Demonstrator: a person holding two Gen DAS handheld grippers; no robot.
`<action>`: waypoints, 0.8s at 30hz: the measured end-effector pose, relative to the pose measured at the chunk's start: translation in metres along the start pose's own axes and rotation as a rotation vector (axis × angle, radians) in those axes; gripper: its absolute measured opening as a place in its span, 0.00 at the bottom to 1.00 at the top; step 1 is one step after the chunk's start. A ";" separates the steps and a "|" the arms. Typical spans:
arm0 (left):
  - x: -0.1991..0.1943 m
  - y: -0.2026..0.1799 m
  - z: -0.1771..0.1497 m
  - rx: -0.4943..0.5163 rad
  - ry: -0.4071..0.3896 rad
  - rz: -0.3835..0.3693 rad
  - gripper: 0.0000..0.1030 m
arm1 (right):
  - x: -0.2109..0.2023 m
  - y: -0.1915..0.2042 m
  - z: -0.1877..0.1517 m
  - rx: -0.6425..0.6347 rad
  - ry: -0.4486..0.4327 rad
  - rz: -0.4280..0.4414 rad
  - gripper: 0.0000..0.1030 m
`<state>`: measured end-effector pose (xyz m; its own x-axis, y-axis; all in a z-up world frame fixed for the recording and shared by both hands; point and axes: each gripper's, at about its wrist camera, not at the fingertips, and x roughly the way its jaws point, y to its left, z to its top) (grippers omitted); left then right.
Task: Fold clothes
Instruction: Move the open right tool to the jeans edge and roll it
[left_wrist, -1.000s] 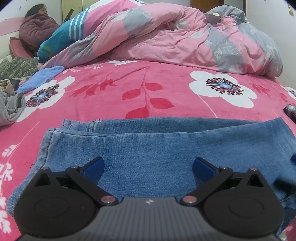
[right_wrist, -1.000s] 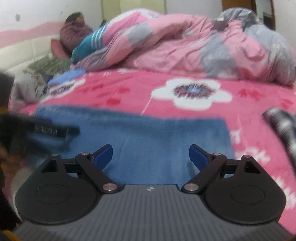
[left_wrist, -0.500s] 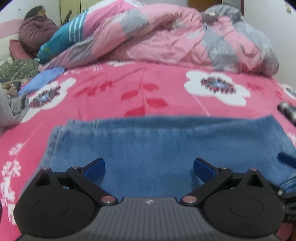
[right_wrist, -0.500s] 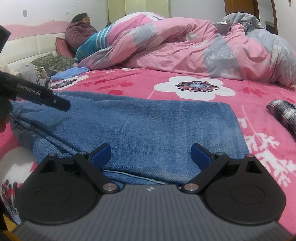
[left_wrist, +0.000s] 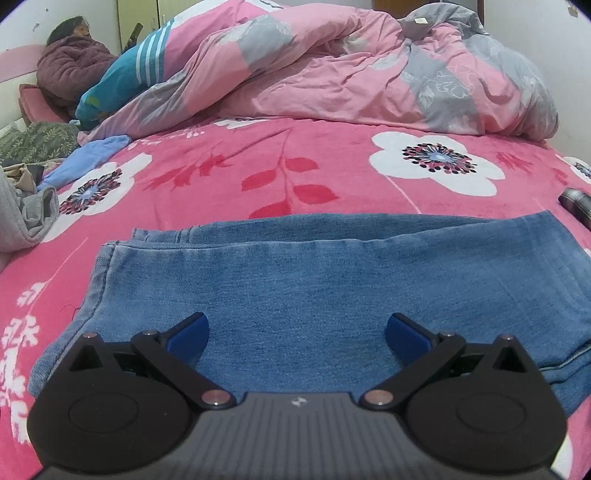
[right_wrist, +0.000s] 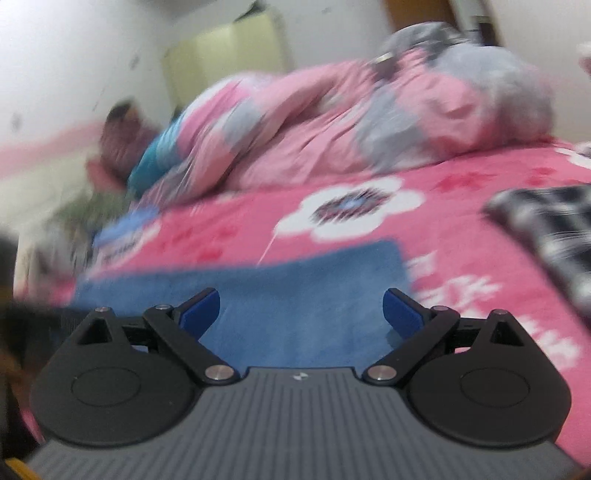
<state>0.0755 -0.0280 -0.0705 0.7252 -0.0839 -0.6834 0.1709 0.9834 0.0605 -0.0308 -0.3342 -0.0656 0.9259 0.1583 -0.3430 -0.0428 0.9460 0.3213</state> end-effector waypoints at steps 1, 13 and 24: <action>0.000 0.000 0.000 0.000 0.001 0.000 1.00 | -0.004 -0.008 0.005 0.029 -0.014 -0.013 0.93; 0.001 -0.001 0.000 0.002 0.004 0.003 1.00 | 0.014 -0.059 -0.012 0.256 0.082 -0.121 0.92; 0.001 0.000 0.000 0.005 0.003 0.003 1.00 | 0.039 -0.069 -0.003 0.310 0.104 -0.073 0.91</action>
<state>0.0764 -0.0286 -0.0711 0.7239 -0.0800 -0.6852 0.1716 0.9829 0.0665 0.0071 -0.3930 -0.1034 0.8782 0.1365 -0.4583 0.1533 0.8274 0.5402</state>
